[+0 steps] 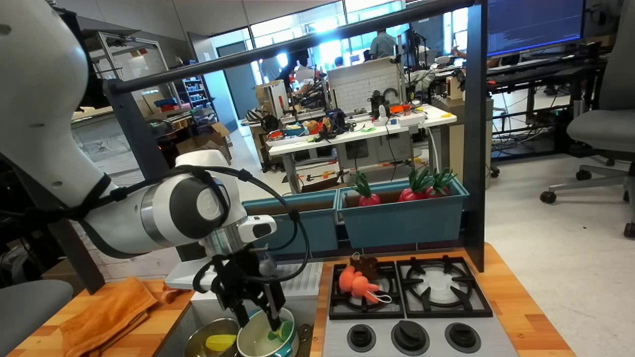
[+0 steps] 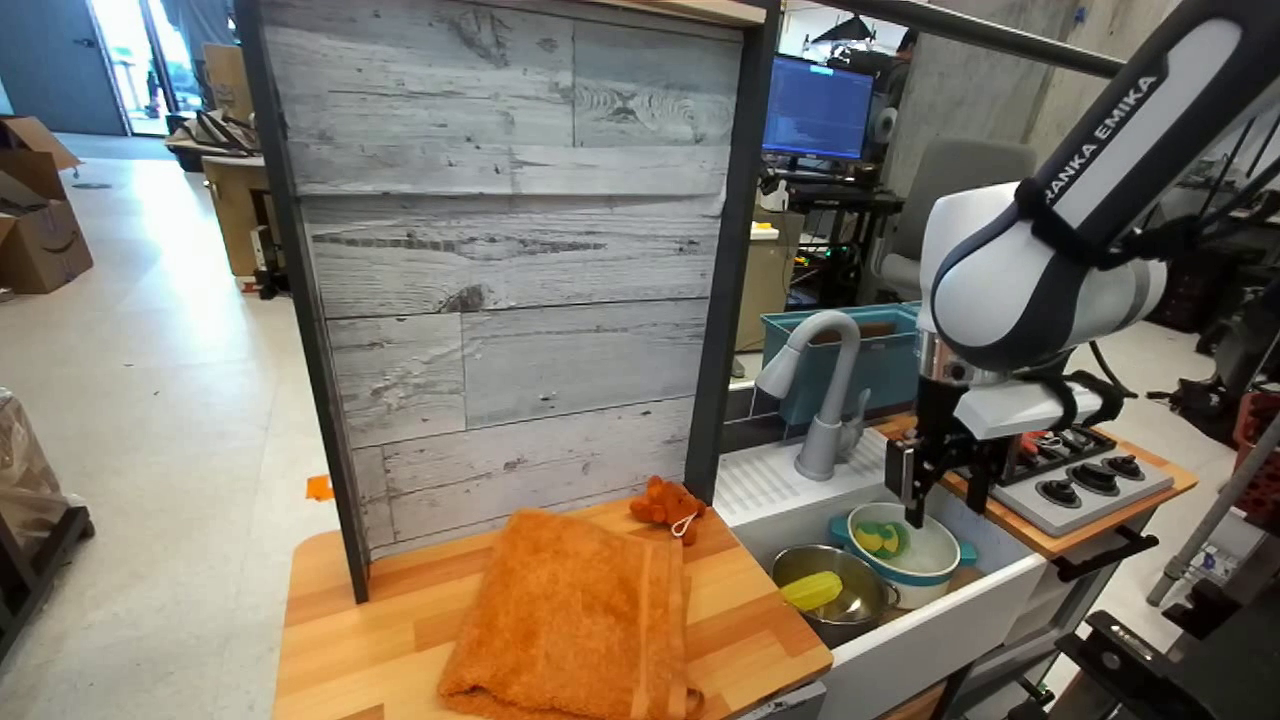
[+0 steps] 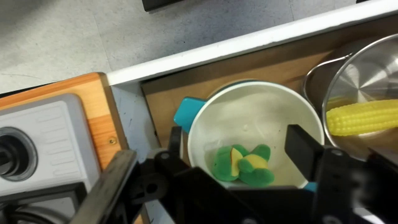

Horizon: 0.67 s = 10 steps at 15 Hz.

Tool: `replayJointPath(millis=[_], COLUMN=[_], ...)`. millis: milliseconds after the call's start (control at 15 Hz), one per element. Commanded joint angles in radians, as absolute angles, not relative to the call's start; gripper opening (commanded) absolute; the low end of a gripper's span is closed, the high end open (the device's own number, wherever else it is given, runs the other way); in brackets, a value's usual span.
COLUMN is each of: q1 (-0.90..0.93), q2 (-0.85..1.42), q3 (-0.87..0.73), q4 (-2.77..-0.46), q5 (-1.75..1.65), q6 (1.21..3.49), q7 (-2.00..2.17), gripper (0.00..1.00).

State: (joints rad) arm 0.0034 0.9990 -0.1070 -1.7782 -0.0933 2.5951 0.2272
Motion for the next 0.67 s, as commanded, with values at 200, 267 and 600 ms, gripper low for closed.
replayJointPath(millis=[200,267,600], q1=[-0.051,-0.055,-0.071], q2=[1.073,1.079,1.122], q3=[-0.058,-0.057,-0.057], q4=[-1.689,-1.68,-1.627], q5=[-0.024,-0.018,-0.01], q6=[2.643,2.648,2.646], q7=[0.118,0.109,0.08], gripper=[0.87,0.79,0.68])
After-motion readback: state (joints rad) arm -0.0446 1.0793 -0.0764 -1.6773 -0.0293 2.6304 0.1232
